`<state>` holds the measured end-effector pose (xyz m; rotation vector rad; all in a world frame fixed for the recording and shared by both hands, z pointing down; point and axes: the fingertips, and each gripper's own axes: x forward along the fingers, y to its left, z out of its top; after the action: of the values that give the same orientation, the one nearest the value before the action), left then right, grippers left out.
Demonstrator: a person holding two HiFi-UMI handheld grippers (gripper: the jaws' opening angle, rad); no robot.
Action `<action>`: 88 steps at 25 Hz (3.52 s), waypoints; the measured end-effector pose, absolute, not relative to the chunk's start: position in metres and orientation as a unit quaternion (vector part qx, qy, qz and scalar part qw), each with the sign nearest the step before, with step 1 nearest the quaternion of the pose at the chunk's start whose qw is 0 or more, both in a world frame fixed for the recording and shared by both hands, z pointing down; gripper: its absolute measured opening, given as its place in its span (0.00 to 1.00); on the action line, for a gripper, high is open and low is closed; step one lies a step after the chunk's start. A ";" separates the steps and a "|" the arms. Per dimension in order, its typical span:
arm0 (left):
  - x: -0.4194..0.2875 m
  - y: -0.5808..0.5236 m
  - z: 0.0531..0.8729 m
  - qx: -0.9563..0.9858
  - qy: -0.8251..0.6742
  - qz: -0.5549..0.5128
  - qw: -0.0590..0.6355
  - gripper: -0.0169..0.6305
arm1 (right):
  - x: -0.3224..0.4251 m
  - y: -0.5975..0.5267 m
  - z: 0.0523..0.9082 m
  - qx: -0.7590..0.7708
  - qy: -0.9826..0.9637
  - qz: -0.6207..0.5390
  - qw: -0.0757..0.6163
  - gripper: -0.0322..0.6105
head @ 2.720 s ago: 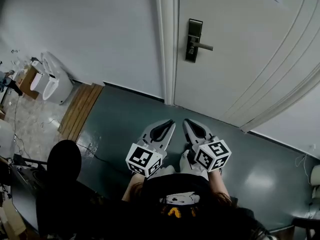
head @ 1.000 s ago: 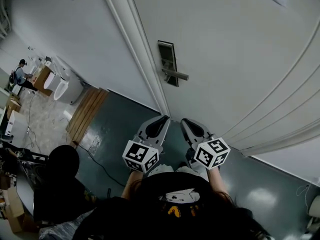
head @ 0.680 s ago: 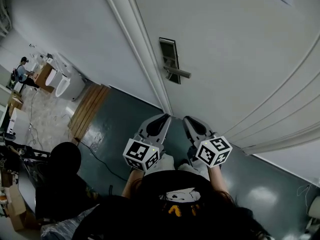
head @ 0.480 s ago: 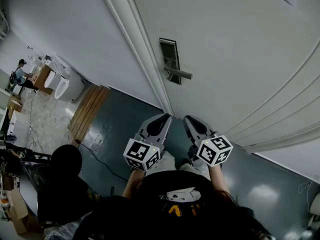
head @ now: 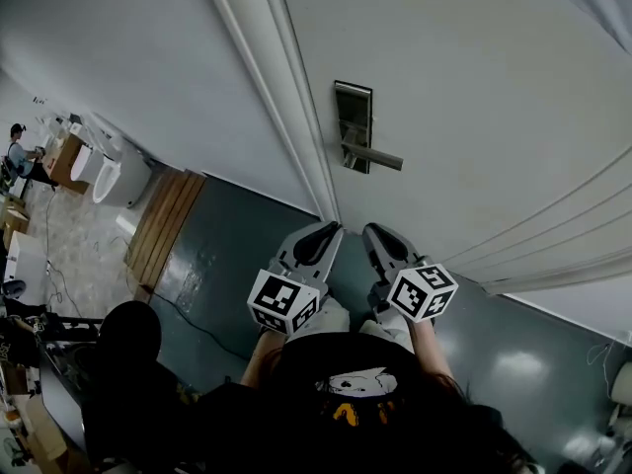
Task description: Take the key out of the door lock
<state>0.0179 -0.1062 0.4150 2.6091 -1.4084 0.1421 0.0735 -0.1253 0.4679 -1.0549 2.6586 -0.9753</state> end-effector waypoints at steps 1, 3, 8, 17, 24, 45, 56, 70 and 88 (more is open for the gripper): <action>0.013 -0.111 0.416 0.878 -0.469 0.048 0.087 0.07 | 0.068 -0.131 0.470 -0.353 0.875 -0.326 0.061 0.06; 0.003 -0.119 0.417 0.882 -0.461 0.048 0.087 0.07 | 0.058 -0.142 0.475 -0.363 0.869 -0.331 0.062 0.06; -0.020 -0.135 0.418 0.893 -0.440 0.045 0.086 0.07 | 0.040 -0.170 0.483 -0.391 0.853 -0.340 0.068 0.06; -0.041 -0.163 0.419 0.913 -0.398 0.041 0.081 0.07 | 0.031 -0.224 0.501 -0.445 0.815 -0.357 0.101 0.06; -0.045 -0.178 0.423 0.925 -0.370 0.040 0.080 0.07 | 0.027 -0.254 0.516 -0.457 0.774 -0.413 0.144 0.19; -0.078 -0.190 0.430 0.931 -0.353 0.040 0.079 0.07 | 0.027 -0.296 0.529 -0.455 0.639 -0.529 0.323 0.10; -0.088 -0.184 0.432 0.935 -0.343 0.038 0.084 0.07 | 0.030 -0.291 0.529 -0.460 0.597 -0.546 0.366 0.08; -0.098 -0.187 0.442 0.932 -0.345 0.039 0.101 0.07 | 0.023 -0.259 0.528 -0.463 0.611 -0.541 0.346 0.08; -0.087 -0.171 0.456 0.928 -0.350 0.053 0.115 0.07 | 0.027 -0.204 0.522 -0.454 0.656 -0.528 0.291 0.08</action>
<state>-0.0867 -0.1715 0.4560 2.7207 -1.0244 0.1542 0.0270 -0.2038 0.5224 -1.2114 1.7488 -1.4092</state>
